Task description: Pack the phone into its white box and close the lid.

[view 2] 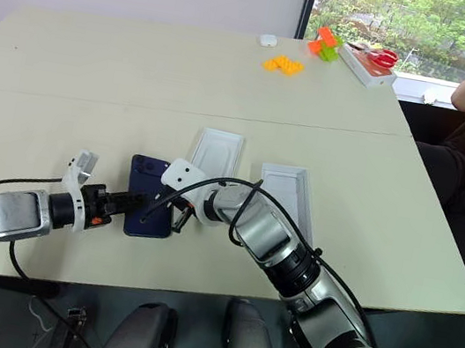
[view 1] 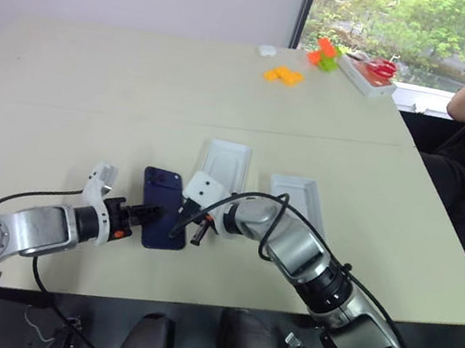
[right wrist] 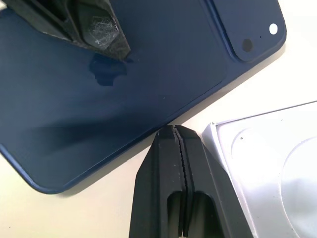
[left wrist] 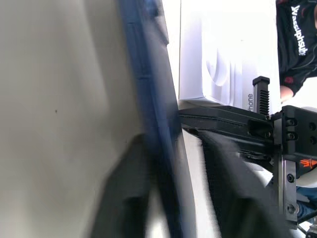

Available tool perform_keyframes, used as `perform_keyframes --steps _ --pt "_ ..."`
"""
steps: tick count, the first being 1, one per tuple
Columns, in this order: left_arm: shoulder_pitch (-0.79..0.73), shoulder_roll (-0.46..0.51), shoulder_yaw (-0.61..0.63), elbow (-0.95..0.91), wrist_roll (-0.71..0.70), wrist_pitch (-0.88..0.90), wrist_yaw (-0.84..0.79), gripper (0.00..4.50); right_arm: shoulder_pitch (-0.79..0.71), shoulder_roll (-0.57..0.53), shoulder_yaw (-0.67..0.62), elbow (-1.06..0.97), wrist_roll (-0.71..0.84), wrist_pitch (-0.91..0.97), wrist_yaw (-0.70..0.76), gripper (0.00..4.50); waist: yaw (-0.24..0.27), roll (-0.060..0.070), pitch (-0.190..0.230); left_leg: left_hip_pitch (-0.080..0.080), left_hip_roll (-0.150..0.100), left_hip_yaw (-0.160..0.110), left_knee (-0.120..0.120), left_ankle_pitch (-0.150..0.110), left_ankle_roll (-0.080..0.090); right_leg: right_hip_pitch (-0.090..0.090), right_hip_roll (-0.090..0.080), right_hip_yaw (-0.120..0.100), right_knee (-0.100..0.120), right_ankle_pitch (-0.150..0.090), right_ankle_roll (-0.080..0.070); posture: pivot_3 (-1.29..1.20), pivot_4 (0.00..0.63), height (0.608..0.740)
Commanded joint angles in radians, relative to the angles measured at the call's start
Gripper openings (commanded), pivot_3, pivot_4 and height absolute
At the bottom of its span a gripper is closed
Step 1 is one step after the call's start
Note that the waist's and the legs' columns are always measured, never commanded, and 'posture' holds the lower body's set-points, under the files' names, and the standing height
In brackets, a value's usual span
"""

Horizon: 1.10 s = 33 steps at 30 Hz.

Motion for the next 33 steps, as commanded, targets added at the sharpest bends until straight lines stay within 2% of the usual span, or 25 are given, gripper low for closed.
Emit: perform_keyframes --steps 1,12,16,19,25,30,33 --pt "0.004 0.018 0.013 -0.022 -0.010 -0.014 -0.012 0.06 -0.017 -0.005 -0.003 -0.018 -0.007 0.006 0.003 0.00 0.000 0.001 0.001 0.000 0.000 0.000 0.000 0.000 0.000 0.000 0.000 0.000 0.000 0.000 0.000 0.00 0.150 0.739" --pt "0.047 0.030 0.086 -0.046 -0.075 -0.081 -0.035 0.06 -0.025 -0.143 -0.099 -0.290 0.064 0.130 0.049 0.00 0.001 0.000 0.001 -0.015 -0.001 0.000 0.000 0.000 0.000 -0.013 -0.002 0.001 0.000 0.001 0.000 0.00 0.150 0.739" --pt "0.048 0.040 0.102 -0.044 -0.074 -0.095 -0.049 0.06 -0.038 -0.194 -0.173 -0.353 0.114 0.151 0.078 0.00 0.002 0.000 0.003 -0.015 -0.001 0.000 0.000 0.000 0.000 -0.014 -0.001 -0.001 0.000 0.001 0.000 0.00 0.150 0.739" --pt "0.040 0.044 0.089 -0.044 -0.059 -0.092 -0.055 0.06 -0.059 -0.209 -0.184 -0.291 0.094 0.102 0.059 0.00 0.001 0.000 0.004 -0.015 -0.001 0.001 0.000 0.000 0.000 -0.014 -0.001 0.000 0.000 0.001 0.000 0.00 0.150 0.739" --pt "0.024 0.044 0.068 -0.053 -0.038 -0.086 -0.069 0.06 -0.106 -0.169 -0.173 -0.024 0.025 -0.061 0.005 0.00 0.001 -0.001 0.004 -0.015 -0.001 0.004 0.000 0.000 0.000 -0.013 -0.001 0.000 0.000 0.001 0.000 0.00 0.150 0.739" --pt "0.024 0.047 0.070 -0.050 -0.026 -0.089 -0.074 0.06 -0.106 -0.155 -0.105 0.076 -0.018 -0.157 0.046 0.00 0.001 -0.001 0.004 -0.016 -0.001 0.004 0.000 0.000 0.000 -0.014 -0.001 0.000 -0.001 0.003 -0.003 0.00 0.150 0.739" --pt "0.032 0.053 0.090 -0.050 -0.030 -0.096 -0.077 0.06 -0.083 -0.172 -0.073 0.061 -0.016 -0.176 0.105 0.00 0.001 -0.001 0.004 -0.016 -0.001 0.004 0.000 0.000 0.000 -0.014 -0.001 0.000 -0.001 0.003 -0.003 0.00 0.150 0.739"
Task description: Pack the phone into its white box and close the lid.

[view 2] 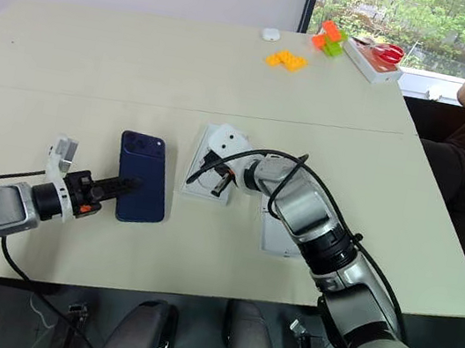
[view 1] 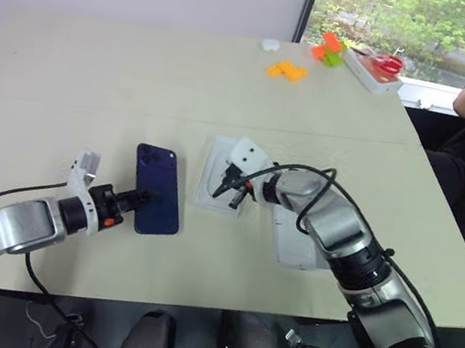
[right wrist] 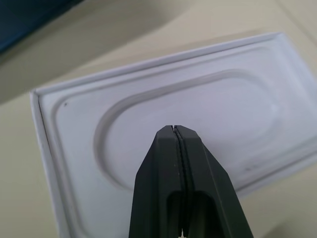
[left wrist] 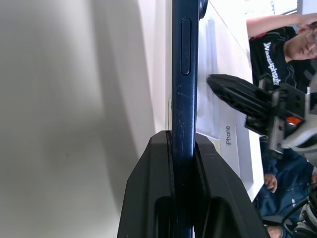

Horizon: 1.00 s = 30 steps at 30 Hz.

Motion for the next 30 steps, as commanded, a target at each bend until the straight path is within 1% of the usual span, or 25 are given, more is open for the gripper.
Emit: perform_keyframes --steps 1,4,8,12,15,17,22,24,25,28,30 --pt "0.002 0.020 0.051 -0.033 -0.019 -0.015 -0.028 0.06 0.014 -0.021 0.042 -0.049 -0.011 -0.050 0.070 0.00 0.000 0.000 0.000 0.000 0.000 0.000 0.000 0.000 0.000 0.000 0.000 0.000 0.000 0.000 0.000 0.00 0.150 0.739" --pt "0.014 0.039 0.081 -0.020 -0.025 -0.015 -0.039 0.06 0.068 -0.087 0.079 -0.161 0.003 -0.054 0.152 0.00 0.001 0.000 0.000 0.000 0.000 0.000 0.000 0.000 0.000 0.000 0.000 0.000 0.000 0.000 0.000 0.00 0.150 0.739" --pt "0.017 0.051 0.093 -0.015 -0.024 -0.012 -0.052 0.06 0.120 -0.151 0.092 -0.276 0.014 -0.041 0.209 0.00 0.003 0.000 0.000 0.000 0.000 -0.001 0.000 0.000 0.000 0.000 0.000 0.000 0.000 0.000 0.000 0.00 0.150 0.739" --pt "0.000 0.051 0.071 -0.027 -0.026 0.001 -0.062 0.06 0.163 -0.183 0.081 -0.376 0.019 0.006 0.218 0.00 0.003 0.000 0.000 0.001 0.000 0.000 0.000 0.000 0.000 0.001 0.000 -0.001 0.000 -0.001 0.000 0.00 0.150 0.739" --pt "-0.021 0.041 0.035 -0.047 -0.043 0.006 -0.054 0.06 0.170 -0.186 0.061 -0.404 0.020 0.040 0.208 0.00 0.003 0.000 0.000 0.001 0.000 0.000 0.000 0.000 0.000 0.001 0.000 -0.001 0.001 -0.001 0.000 0.00 0.150 0.739" --pt "-0.037 0.034 0.013 -0.062 -0.055 0.001 -0.043 0.06 0.164 -0.186 0.039 -0.416 0.023 0.046 0.200 0.00 0.002 0.000 0.000 0.001 0.000 0.000 0.001 0.000 -0.001 0.001 0.000 0.000 0.001 -0.001 0.000 0.00 0.150 0.739" --pt "-0.118 0.015 -0.074 -0.111 -0.098 -0.012 0.028 0.06 0.151 -0.199 -0.107 -0.498 0.107 0.079 0.210 0.00 0.007 -0.001 0.000 0.001 0.000 -0.001 0.001 0.000 -0.001 0.001 0.000 0.000 0.001 0.000 0.000 0.00 0.150 0.739" --pt "-0.155 -0.042 -0.104 -0.129 -0.098 -0.017 0.048 0.06 0.164 -0.239 -0.164 -0.533 0.140 0.083 0.231 0.00 0.014 0.000 0.001 0.001 -0.001 -0.001 0.002 0.000 -0.001 0.001 0.000 -0.001 0.001 0.001 0.001 0.00 0.150 0.739" --pt "-0.172 -0.086 -0.117 -0.132 -0.098 -0.023 0.068 0.06 0.176 -0.266 -0.189 -0.550 0.154 0.080 0.242 0.00 0.020 0.000 0.000 0.001 -0.001 -0.001 0.002 0.000 -0.001 0.001 -0.001 0.000 0.001 0.001 0.001 0.00 0.150 0.739" --pt "-0.210 -0.201 -0.153 -0.122 -0.098 -0.035 0.169 0.06 0.221 -0.345 -0.235 -0.576 0.168 0.052 0.262 0.00 0.031 -0.002 0.000 0.001 -0.002 -0.001 0.002 0.000 -0.001 0.002 -0.002 0.000 0.001 0.001 0.001 0.00 0.150 0.739" --pt "-0.235 -0.265 -0.168 -0.094 -0.098 -0.030 0.243 0.06 0.239 -0.376 -0.254 -0.571 0.168 0.050 0.252 0.00 0.033 -0.002 0.000 0.001 -0.003 -0.001 0.002 0.000 -0.001 0.003 -0.002 0.000 0.000 0.001 0.002 0.00 0.150 0.739"
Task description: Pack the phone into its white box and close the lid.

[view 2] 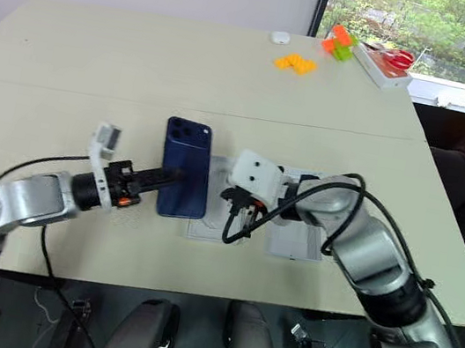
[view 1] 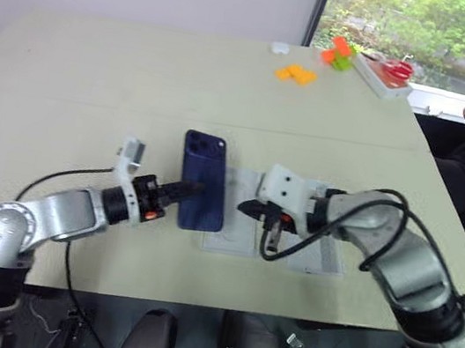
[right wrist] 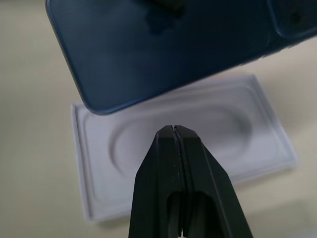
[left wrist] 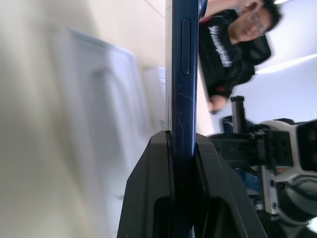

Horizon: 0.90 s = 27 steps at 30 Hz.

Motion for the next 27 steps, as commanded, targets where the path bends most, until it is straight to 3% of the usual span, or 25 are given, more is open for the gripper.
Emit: perform_keyframes --steps 1,12,27 --pt "-0.049 -0.069 -0.010 0.009 -0.024 -0.002 0.107 0.06 0.018 -0.035 -0.051 -0.029 0.014 -0.015 -0.007 0.00 -0.001 0.000 0.000 0.000 0.000 0.000 0.001 0.000 0.000 0.000 0.000 0.000 0.000 0.000 0.000 0.00 0.150 0.739" --pt "-0.115 -0.139 -0.034 0.082 -0.024 0.094 0.246 0.06 0.046 -0.037 -0.041 -0.024 0.014 -0.007 -0.052 0.00 -0.002 0.000 0.000 0.003 0.001 -0.002 0.002 0.001 -0.001 0.002 0.003 0.000 0.003 -0.001 -0.002 0.00 0.150 0.739" --pt "-0.135 -0.198 -0.058 0.110 -0.024 0.115 0.303 0.06 0.067 -0.060 -0.023 -0.022 0.003 -0.025 -0.061 0.00 -0.001 0.000 0.000 0.004 -0.001 -0.002 0.002 0.001 -0.002 0.003 0.002 0.000 0.003 0.000 -0.003 0.00 0.150 0.739"
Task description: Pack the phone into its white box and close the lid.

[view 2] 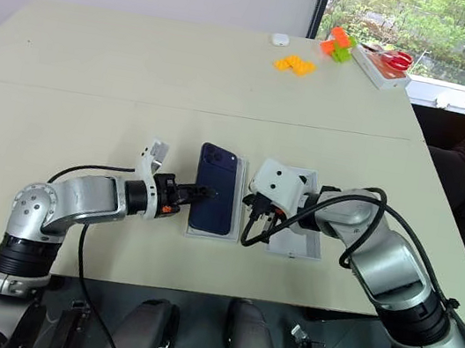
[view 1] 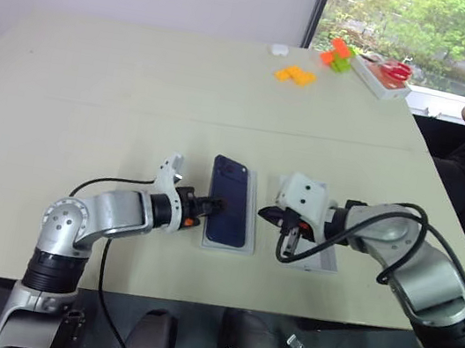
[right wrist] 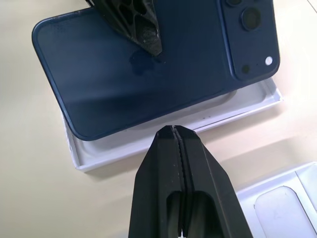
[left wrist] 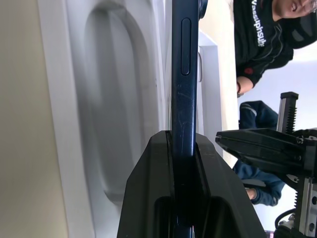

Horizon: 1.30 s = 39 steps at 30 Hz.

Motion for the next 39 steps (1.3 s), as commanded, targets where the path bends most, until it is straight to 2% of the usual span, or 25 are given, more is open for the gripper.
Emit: perform_keyframes --steps 1,7,11,13,14,16,19,25,31,36,37,39 --pt "-0.025 -0.015 -0.003 -0.017 -0.024 0.007 0.001 0.06 0.001 -0.013 0.001 -0.024 0.003 -0.019 0.001 0.00 0.000 0.000 0.000 0.000 0.000 0.000 0.000 0.000 0.000 0.000 0.000 0.000 0.000 0.000 0.000 0.00 0.150 0.739" --pt "-0.029 -0.014 -0.015 -0.008 -0.024 0.015 0.008 0.06 0.004 -0.013 0.006 -0.031 0.004 -0.013 -0.002 0.00 0.000 0.000 0.000 0.000 0.000 0.000 0.000 0.000 0.000 0.000 0.000 0.000 0.000 0.000 0.000 0.00 0.150 0.739" --pt "-0.032 -0.015 -0.012 -0.002 -0.024 0.017 0.008 1.86 0.003 -0.015 0.010 -0.034 0.003 -0.011 -0.002 0.00 0.000 0.000 0.000 0.000 0.000 0.000 0.000 0.000 0.000 0.000 0.000 0.000 0.000 0.000 0.000 0.00 0.150 0.739" --pt "-0.032 -0.016 -0.009 -0.004 -0.024 0.018 0.005 2.97 0.004 -0.017 0.009 -0.035 0.004 -0.011 -0.003 0.00 0.000 0.000 0.000 0.000 0.000 0.000 0.000 0.000 0.000 0.001 0.000 0.000 0.000 0.000 0.000 0.00 0.150 0.739" --pt "-0.032 -0.016 -0.008 -0.006 -0.024 0.018 0.003 3.35 0.005 -0.018 0.009 -0.036 0.003 -0.011 -0.003 0.00 0.000 0.000 0.000 0.001 0.000 0.000 0.000 0.000 0.000 0.001 0.000 0.000 0.000 0.000 0.000 0.00 0.150 0.739" --pt "-0.033 -0.007 -0.009 -0.014 -0.024 0.024 -0.007 4.37 0.005 -0.019 0.009 -0.037 0.003 -0.010 -0.004 0.00 0.001 0.000 0.000 0.001 0.000 0.000 0.000 0.000 0.000 0.002 0.000 0.000 0.000 0.000 0.000 0.00 0.150 0.739" --pt "-0.031 0.015 -0.010 -0.027 -0.024 0.032 -0.020 4.37 0.005 -0.021 0.009 -0.036 0.003 -0.012 -0.003 0.00 -0.002 0.000 0.000 0.004 0.000 0.000 0.000 0.000 0.000 0.004 0.000 0.000 0.000 -0.001 -0.001 0.00 0.150 0.739" --pt "-0.021 0.135 -0.017 -0.083 -0.024 0.062 -0.104 4.37 0.000 -0.020 0.011 -0.027 0.002 -0.018 -0.003 0.00 -0.001 0.000 0.000 0.005 0.000 0.000 0.000 0.000 0.000 0.004 0.001 0.000 0.000 -0.001 0.000 0.00 0.150 0.739" --pt "-0.002 0.308 0.012 -0.152 -0.024 0.062 -0.238 4.37 -0.013 -0.013 0.022 0.000 -0.004 -0.040 0.006 0.00 -0.002 0.000 0.000 0.005 0.000 0.001 0.000 0.000 0.000 0.004 0.000 0.001 0.000 -0.001 0.000 0.00 0.150 0.739" --pt "0.015 0.455 0.108 -0.167 -0.024 0.016 -0.310 4.37 -0.025 -0.007 0.028 0.026 -0.010 -0.062 0.011 0.00 -0.005 0.000 0.000 0.005 0.001 0.001 -0.001 0.000 0.000 0.003 0.001 0.001 0.000 -0.003 0.002 0.00 0.150 0.739" --pt "0.021 0.486 0.133 -0.169 -0.009 0.002 -0.312 4.37 -0.026 -0.006 0.029 0.031 -0.012 -0.065 0.011 0.00 -0.005 0.000 0.000 0.005 0.001 0.001 -0.001 0.000 0.000 0.003 0.001 0.001 0.000 -0.003 0.002 0.00 0.150 0.739" --pt "0.044 0.533 0.189 -0.178 0.118 -0.026 -0.352 4.37 -0.028 0.002 0.025 0.042 -0.014 -0.073 0.004 0.00 -0.004 0.000 0.000 0.005 0.001 0.001 -0.001 0.000 0.000 0.003 0.001 0.001 0.000 -0.003 0.002 0.00 0.150 0.739"
